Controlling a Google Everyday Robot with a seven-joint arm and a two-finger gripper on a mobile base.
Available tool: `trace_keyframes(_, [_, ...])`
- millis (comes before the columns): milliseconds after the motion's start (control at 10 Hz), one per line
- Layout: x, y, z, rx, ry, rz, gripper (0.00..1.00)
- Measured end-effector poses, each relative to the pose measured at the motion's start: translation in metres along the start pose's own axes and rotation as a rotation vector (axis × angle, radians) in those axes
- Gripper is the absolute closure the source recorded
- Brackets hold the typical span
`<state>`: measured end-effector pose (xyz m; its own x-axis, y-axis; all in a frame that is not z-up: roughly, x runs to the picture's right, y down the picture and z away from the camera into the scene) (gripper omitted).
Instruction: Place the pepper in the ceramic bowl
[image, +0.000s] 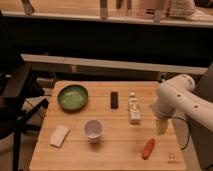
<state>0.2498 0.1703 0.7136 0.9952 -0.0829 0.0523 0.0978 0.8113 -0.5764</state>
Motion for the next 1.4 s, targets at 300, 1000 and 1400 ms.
trace_keyframes(300, [-0.005, 0.005, 0.008, -0.008, 0.005, -0.029, 0.2])
trace_keyframes(1000, [-0.005, 0.034, 0.042, -0.011, 0.0, -0.127, 0.2])
trace_keyframes(1400, [-0.006, 0.043, 0.06, -0.014, -0.025, -0.141, 0.2])
